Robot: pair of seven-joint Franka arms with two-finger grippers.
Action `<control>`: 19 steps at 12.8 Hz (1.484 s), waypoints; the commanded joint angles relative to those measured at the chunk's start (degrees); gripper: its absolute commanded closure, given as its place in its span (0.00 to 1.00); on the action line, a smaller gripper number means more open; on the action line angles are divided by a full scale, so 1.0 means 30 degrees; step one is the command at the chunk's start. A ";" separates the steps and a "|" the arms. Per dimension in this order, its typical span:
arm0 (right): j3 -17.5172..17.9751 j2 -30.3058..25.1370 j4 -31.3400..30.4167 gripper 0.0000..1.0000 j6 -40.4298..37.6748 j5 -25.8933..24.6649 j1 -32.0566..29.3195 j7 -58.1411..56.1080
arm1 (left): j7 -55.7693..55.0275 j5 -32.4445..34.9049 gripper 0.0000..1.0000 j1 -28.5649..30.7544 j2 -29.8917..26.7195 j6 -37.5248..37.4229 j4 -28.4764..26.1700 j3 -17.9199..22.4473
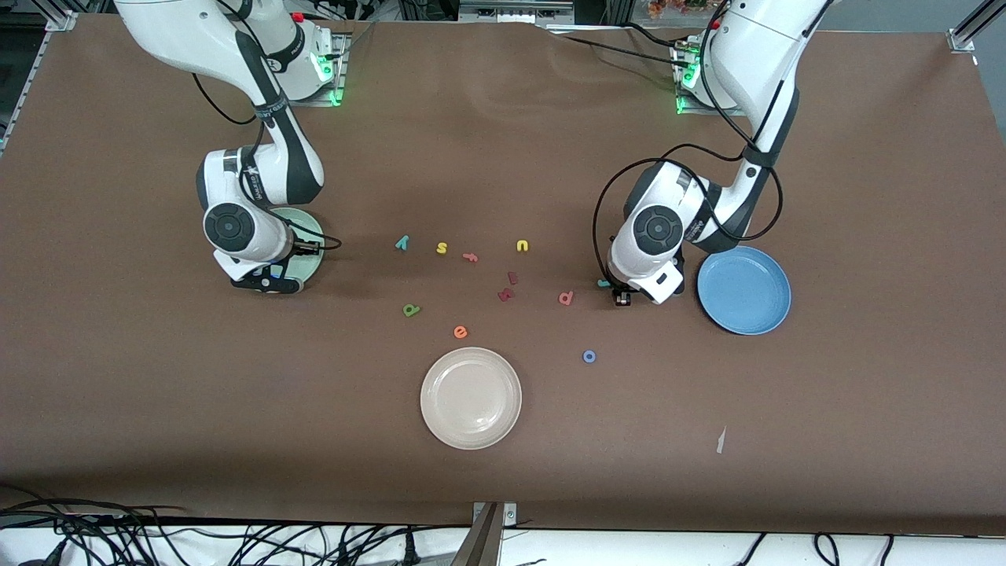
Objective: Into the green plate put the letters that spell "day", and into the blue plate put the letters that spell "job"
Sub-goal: 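Place yellow a on the green plate with the right gripper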
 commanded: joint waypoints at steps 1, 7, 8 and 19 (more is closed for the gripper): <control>0.0416 -0.0814 0.0981 0.00 -0.0833 0.0252 -0.0053 -0.0207 | -0.1326 0.0332 0.03 -0.0136 -0.0698 -0.0112 -0.0398 -0.0083; 0.2994 0.1195 0.6071 0.00 0.0508 0.0984 0.0299 0.0556 | -0.3116 0.0332 0.01 -0.0400 -0.1252 0.2988 -0.2326 -0.0084; 0.3288 0.2190 0.7709 0.00 0.0334 0.1304 0.0444 0.1311 | -0.3321 0.0419 0.01 -0.0459 -0.1515 0.3692 -0.3057 -0.0083; 0.3672 0.6418 1.1506 0.01 0.0478 0.1863 0.1266 1.4999 | -0.4348 0.0537 0.10 -0.0723 -0.0874 0.5281 -0.3651 -0.0083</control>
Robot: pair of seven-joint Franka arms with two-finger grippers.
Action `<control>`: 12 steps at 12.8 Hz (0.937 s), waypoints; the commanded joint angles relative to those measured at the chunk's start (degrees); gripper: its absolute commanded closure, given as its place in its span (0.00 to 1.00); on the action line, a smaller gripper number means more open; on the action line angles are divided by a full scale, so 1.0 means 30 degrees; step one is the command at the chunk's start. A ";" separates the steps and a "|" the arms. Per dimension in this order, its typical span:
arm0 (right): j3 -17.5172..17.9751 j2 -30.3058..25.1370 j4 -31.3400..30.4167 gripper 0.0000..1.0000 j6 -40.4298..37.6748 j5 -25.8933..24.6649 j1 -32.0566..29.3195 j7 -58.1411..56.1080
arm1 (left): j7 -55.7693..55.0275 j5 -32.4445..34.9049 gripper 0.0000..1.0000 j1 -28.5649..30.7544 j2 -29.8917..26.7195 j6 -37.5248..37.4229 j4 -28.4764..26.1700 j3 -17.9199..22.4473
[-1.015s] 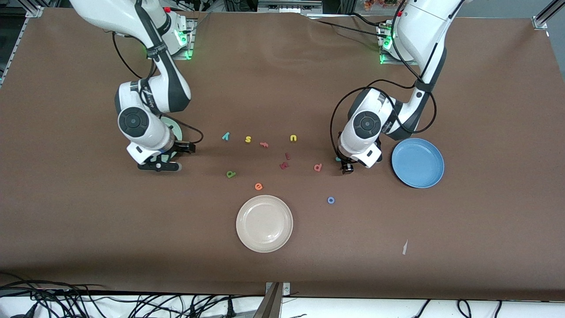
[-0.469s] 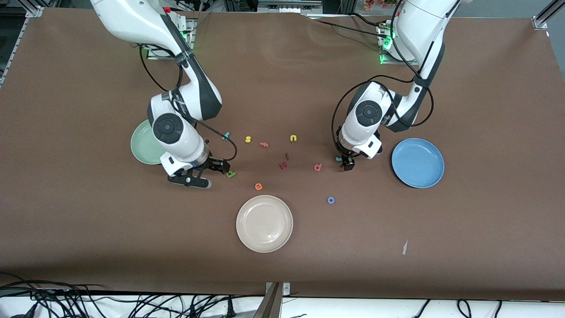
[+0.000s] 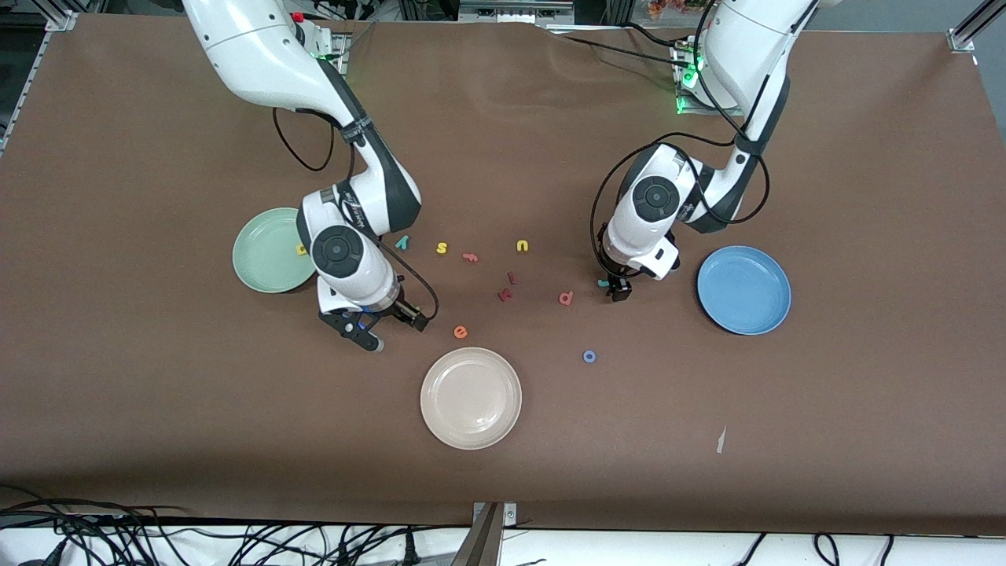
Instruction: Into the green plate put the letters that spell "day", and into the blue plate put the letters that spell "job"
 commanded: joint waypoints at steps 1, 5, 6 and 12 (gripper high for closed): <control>-0.0058 0.0702 0.0608 0.02 -0.0164 0.0416 -0.0149 0.0608 | -0.0649 0.0537 0.13 -0.0192 0.0044 0.0393 -0.0170 0.0107; -0.0028 0.1230 0.0490 0.30 -0.0018 0.0417 0.0114 0.1310 | -0.0620 0.0537 0.25 -0.0163 0.0514 0.0540 0.0064 0.0166; -0.0029 0.1231 0.0490 0.35 -0.0018 0.0417 0.0114 0.1339 | -0.0620 0.0537 0.27 -0.0134 0.0572 0.0540 0.0094 0.0195; 0.0030 0.1347 0.0226 0.51 0.0392 0.0417 0.0143 0.1310 | -0.0678 0.0537 0.78 -0.0045 0.0749 0.0569 0.0211 0.0195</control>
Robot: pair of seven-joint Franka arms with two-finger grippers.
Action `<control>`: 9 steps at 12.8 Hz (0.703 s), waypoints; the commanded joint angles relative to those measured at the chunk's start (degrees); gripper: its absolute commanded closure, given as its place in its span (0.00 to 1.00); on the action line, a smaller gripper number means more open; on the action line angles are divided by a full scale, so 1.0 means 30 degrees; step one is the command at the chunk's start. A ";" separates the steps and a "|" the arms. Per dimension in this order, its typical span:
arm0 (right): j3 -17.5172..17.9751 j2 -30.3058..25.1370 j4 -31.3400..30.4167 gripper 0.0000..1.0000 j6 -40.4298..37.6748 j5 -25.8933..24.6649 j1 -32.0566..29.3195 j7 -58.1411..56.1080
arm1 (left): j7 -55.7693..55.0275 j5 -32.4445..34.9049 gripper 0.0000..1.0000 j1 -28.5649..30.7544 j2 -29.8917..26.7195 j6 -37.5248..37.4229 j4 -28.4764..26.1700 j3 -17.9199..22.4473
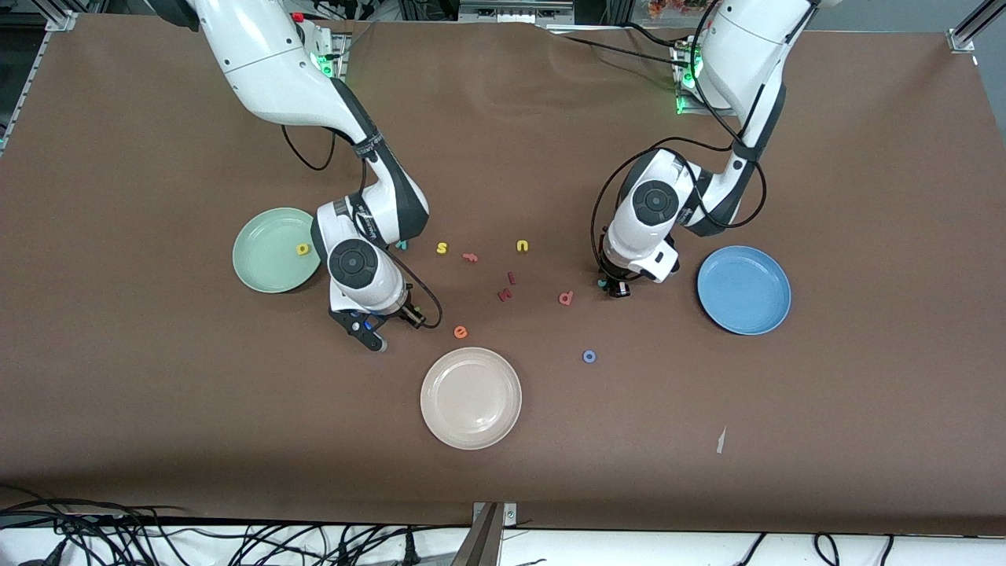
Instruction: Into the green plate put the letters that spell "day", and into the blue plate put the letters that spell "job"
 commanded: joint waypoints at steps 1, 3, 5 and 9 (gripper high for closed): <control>0.0014 0.0293 0.0182 0.52 0.0237 0.0299 0.0119 0.0132 | -0.0587 0.0537 0.82 -0.0038 0.0308 0.0025 0.0026 -0.0020; 0.0014 0.0293 0.0153 0.55 0.0237 0.0270 0.0120 0.0103 | -0.0558 0.0537 0.93 -0.0009 0.0308 0.0025 0.0026 -0.0020; 0.0014 0.0293 0.0153 0.65 0.0266 0.0270 0.0120 -0.0014 | -0.0529 0.0537 1.00 0.0021 0.0308 0.0025 0.0026 -0.0020; 0.0014 0.0410 0.0123 0.77 0.0588 0.0270 0.0295 0.0044 | -0.0441 0.0537 1.00 0.0050 0.0250 0.0025 0.0055 0.0009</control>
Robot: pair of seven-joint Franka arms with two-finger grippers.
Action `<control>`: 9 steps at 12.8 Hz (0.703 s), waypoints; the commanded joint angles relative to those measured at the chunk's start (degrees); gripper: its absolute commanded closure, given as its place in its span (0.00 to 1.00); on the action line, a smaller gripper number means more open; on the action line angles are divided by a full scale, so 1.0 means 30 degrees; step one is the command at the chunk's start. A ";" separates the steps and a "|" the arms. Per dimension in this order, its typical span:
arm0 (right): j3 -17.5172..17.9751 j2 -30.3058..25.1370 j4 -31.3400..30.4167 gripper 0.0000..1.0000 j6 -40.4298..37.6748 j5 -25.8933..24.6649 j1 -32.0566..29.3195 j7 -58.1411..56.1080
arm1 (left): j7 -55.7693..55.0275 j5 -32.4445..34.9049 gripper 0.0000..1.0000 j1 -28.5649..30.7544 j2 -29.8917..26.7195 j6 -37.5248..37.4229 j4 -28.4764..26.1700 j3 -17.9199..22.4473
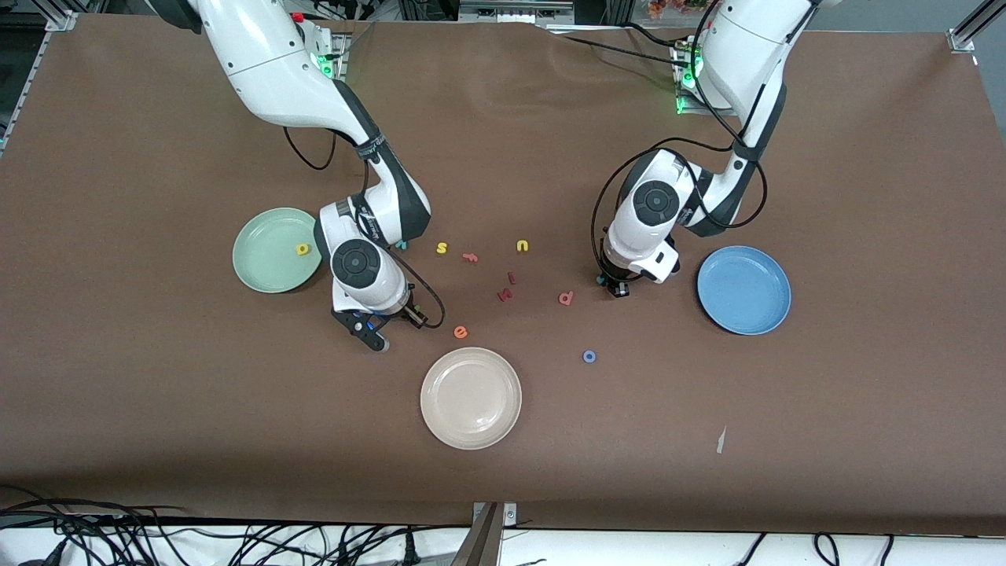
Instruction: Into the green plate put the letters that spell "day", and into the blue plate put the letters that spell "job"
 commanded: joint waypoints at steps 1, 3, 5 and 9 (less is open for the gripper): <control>-0.0013 0.0267 0.0116 0.83 0.0298 0.0270 0.0236 -0.0073 | -0.0407 0.0537 1.00 0.0079 0.0256 -0.0001 0.0246 0.0012; -0.0013 0.0150 0.0262 0.88 0.0153 0.0212 0.0207 -0.0452 | -0.0203 0.0566 1.00 0.0254 0.0140 -0.0146 0.0568 0.0012; -0.0042 -0.0490 0.0321 0.88 -0.0284 0.0270 0.0119 -0.1329 | 0.1226 0.0566 1.00 0.0371 -0.0268 -0.1108 0.1037 0.0012; -0.0363 -0.2277 0.0263 0.88 -0.3382 0.0299 -0.0815 -0.4548 | 0.3922 0.0507 1.00 0.0695 -0.0476 -0.4215 0.2824 -0.0076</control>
